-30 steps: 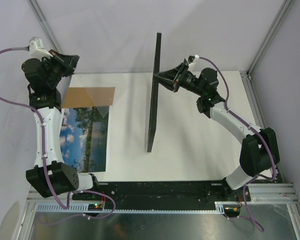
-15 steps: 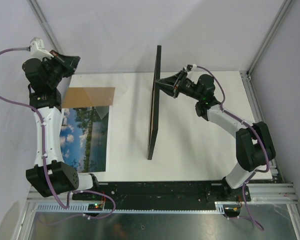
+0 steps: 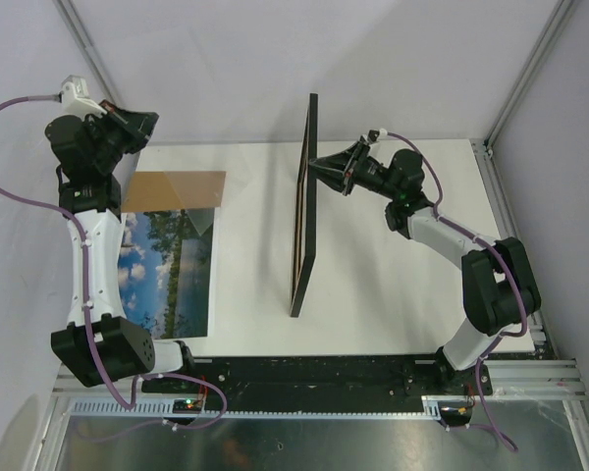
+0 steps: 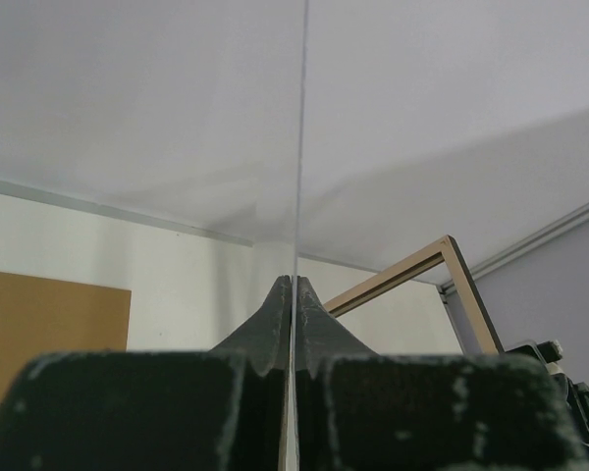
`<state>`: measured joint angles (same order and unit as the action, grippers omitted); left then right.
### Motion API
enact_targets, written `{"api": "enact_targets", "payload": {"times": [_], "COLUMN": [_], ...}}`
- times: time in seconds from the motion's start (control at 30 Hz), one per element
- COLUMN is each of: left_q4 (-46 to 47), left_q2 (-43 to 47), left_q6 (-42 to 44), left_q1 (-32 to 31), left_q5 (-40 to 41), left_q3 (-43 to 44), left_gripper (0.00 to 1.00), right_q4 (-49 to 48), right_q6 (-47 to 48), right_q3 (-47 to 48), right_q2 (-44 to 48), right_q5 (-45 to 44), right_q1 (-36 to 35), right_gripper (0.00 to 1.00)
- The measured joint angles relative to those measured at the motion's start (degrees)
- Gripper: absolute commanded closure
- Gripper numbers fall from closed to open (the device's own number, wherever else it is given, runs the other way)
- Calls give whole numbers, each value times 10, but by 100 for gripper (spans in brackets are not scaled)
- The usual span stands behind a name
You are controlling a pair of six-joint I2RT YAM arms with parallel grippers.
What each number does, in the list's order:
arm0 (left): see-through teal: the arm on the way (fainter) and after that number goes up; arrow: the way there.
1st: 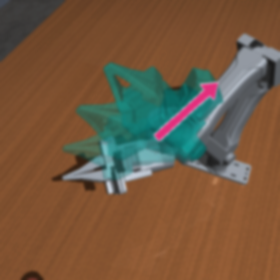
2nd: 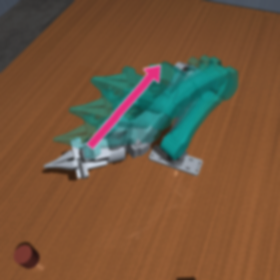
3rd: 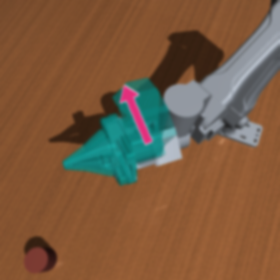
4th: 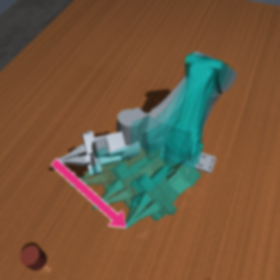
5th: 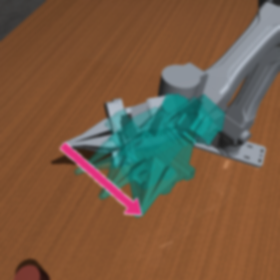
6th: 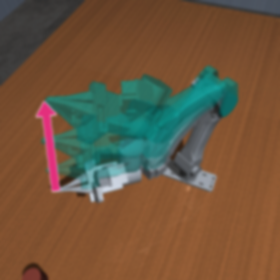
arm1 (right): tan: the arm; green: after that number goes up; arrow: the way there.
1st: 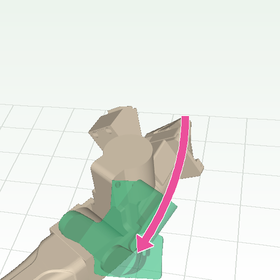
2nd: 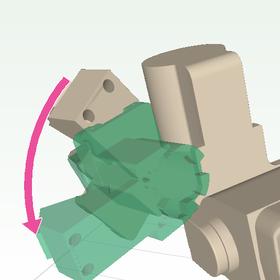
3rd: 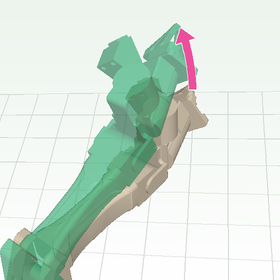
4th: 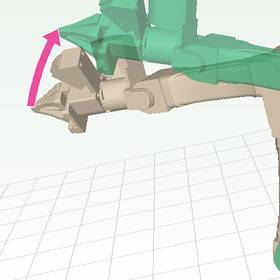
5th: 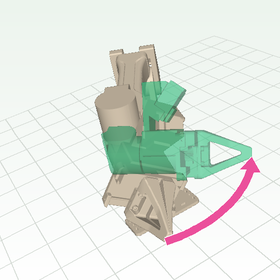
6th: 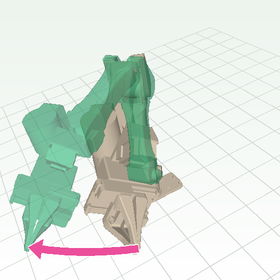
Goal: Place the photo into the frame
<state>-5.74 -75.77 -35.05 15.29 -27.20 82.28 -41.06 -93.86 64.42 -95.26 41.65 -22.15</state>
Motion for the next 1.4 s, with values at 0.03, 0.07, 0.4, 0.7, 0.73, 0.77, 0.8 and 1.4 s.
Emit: {"api": "enact_targets", "payload": {"times": [0.03,0.07,0.4,0.7,0.73,0.77,0.8,1.4], "left_q4": [0,0,0,0,0,0,0,0], "left_q2": [0,0,-1,-6,-7,-7,-8,-11], "left_q6": [0,0,0,0,0,0,0,1], "left_q1": [0,0,0,-4,-4,-5,-5,-16], "left_q5": [0,0,0,0,0,0,0,5], "left_q3": [0,0,-1,-2,-2,-2,-2,-6], "left_gripper": [100,100,100,100,100,100,100,100], "right_q4": [-3,-5,-10,78,95,111,128,386], "right_q6": [0,-1,12,86,98,108,121,333], "right_q3": [-2,-3,-29,-43,-43,-43,-44,-59], "right_q2": [0,0,21,61,68,74,80,122], "right_q5": [1,2,10,19,21,23,24,33], "right_q1": [1,3,28,71,76,82,87,144], "right_gripper": [88,86,61,54,54,54,54,60]}}
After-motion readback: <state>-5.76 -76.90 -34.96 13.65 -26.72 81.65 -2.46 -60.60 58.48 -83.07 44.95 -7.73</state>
